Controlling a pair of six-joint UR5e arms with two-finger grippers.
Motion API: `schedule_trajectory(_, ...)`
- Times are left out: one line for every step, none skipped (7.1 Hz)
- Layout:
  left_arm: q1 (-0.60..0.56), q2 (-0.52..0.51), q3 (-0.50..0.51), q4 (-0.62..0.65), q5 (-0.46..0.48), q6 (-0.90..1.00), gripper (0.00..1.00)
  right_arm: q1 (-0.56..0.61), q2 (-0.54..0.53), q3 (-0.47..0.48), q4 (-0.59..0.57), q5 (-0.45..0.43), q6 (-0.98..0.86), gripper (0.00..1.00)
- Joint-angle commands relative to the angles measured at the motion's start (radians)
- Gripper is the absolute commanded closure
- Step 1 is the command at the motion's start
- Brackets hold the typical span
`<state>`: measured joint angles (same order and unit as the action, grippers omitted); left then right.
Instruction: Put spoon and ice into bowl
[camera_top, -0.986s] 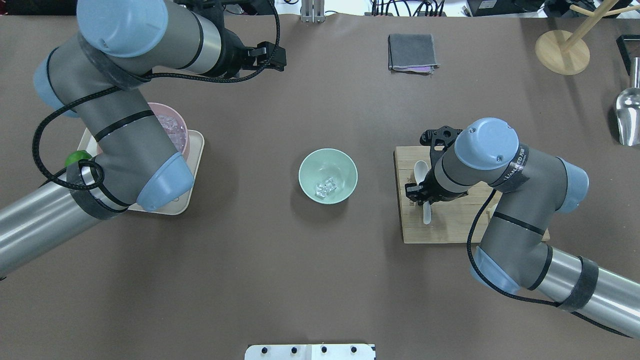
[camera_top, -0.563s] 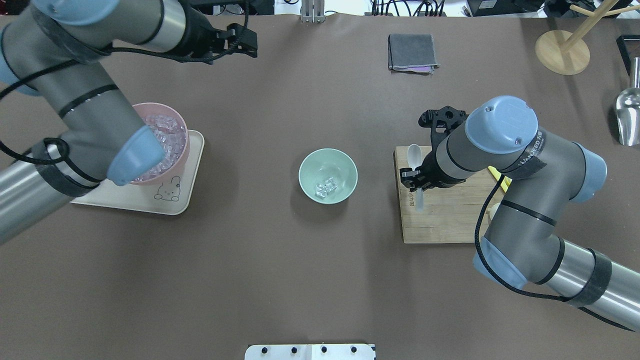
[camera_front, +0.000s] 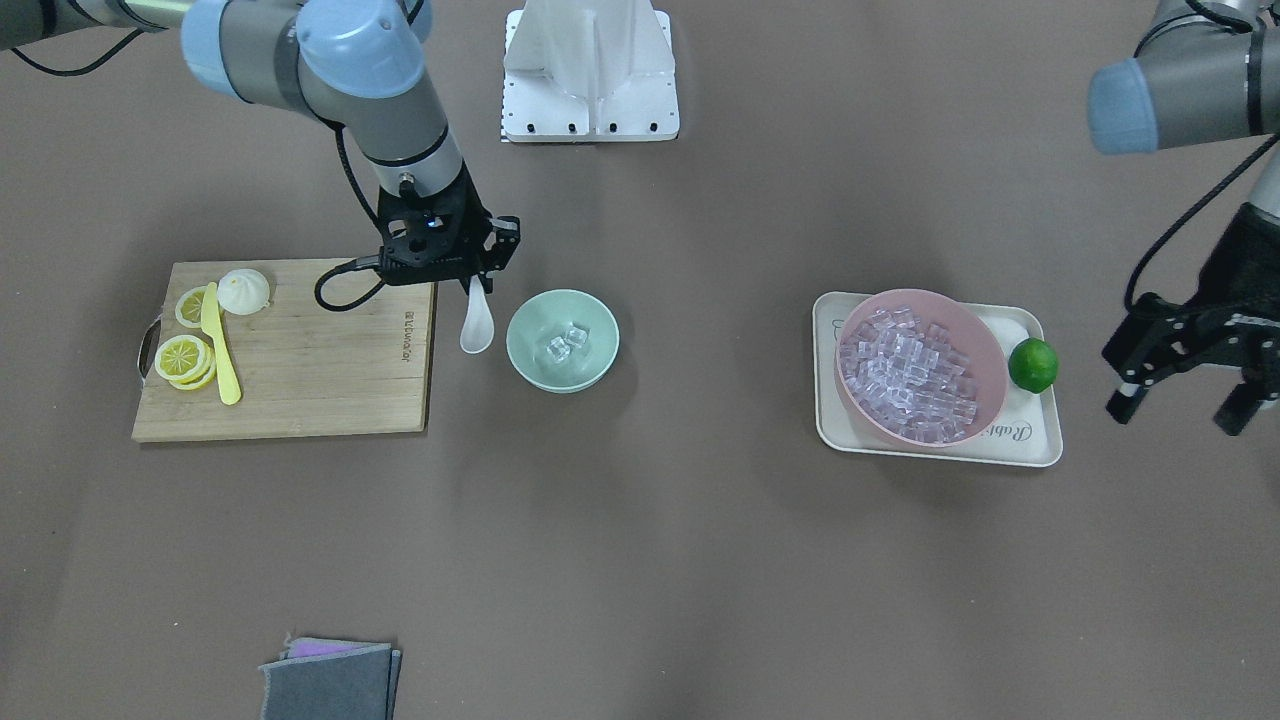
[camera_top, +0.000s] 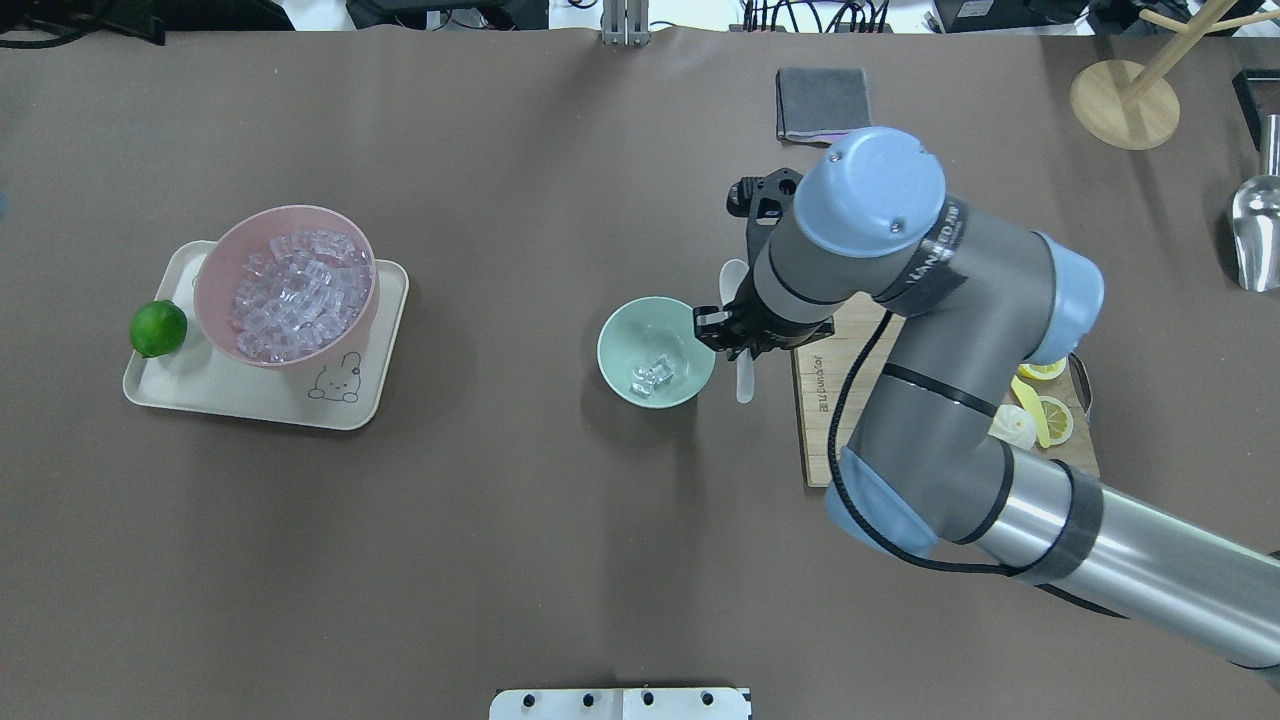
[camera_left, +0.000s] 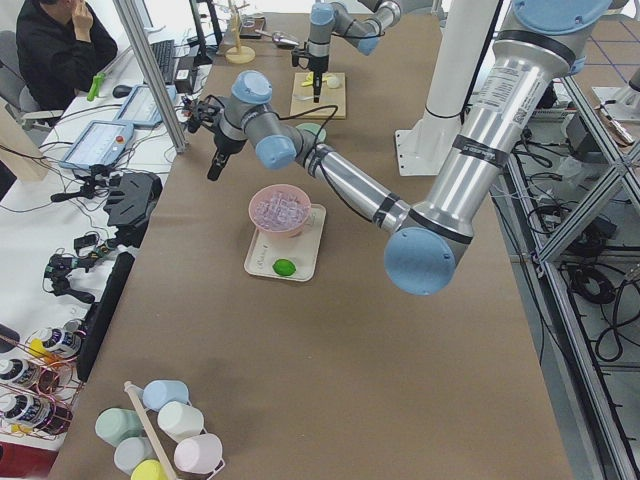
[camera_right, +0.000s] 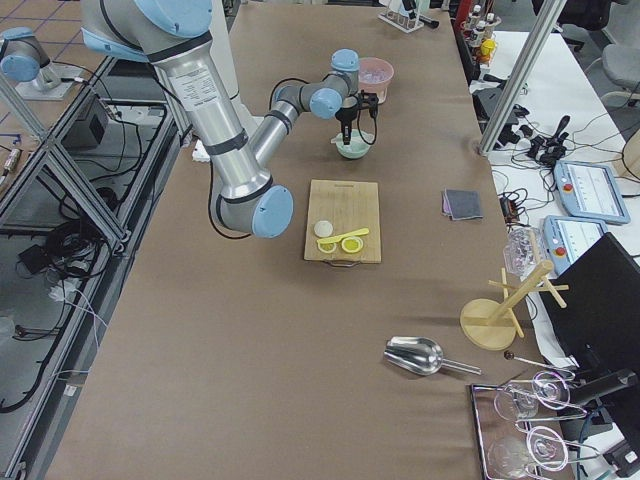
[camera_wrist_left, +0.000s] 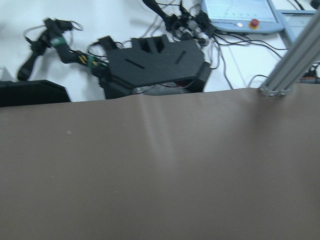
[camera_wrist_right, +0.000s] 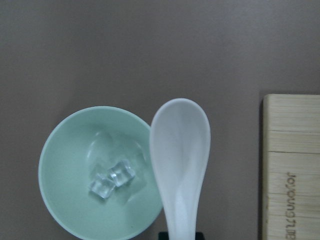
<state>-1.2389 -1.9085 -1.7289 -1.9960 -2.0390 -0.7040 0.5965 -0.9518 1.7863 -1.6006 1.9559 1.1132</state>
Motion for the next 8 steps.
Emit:
schedule_trajectory(-0.040, 0.039, 0.049, -0.068, 0.008, 0.017, 0.02, -0.038, 0.108, -0.128, -0.002, -0.015, -0.001, 1.00)
schedule_trajectory(-0.042, 0.040, 0.058, -0.069, 0.010, 0.017, 0.02, -0.050, 0.111, -0.142, -0.002, -0.017, -0.004, 1.00)
schedule_trajectory(-0.042, 0.042, 0.060, -0.070, 0.010, 0.017, 0.02, -0.056, 0.111, -0.145, 0.007, -0.017, -0.006, 1.00)
schedule_trajectory(-0.042, 0.042, 0.077, -0.067, 0.011, 0.017, 0.02, -0.067, 0.113, -0.146, 0.010, -0.017, -0.007, 1.00)
schedule_trajectory(-0.042, 0.042, 0.100, -0.067, 0.010, 0.018, 0.02, -0.076, 0.123, -0.150, 0.010, -0.015, 0.000, 0.73)
schedule_trajectory(-0.042, 0.042, 0.104, -0.067, 0.010, 0.018, 0.02, -0.076, 0.127, -0.142, 0.010, -0.014, -0.001, 0.01)
schedule_trajectory(-0.042, 0.042, 0.104, -0.067, 0.010, 0.018, 0.02, -0.076, 0.133, -0.142, 0.008, -0.015, -0.003, 0.00)
schedule_trajectory(-0.042, 0.049, 0.106, -0.063, 0.011, 0.018, 0.02, -0.061, 0.133, -0.124, -0.002, -0.015, -0.012, 0.00)
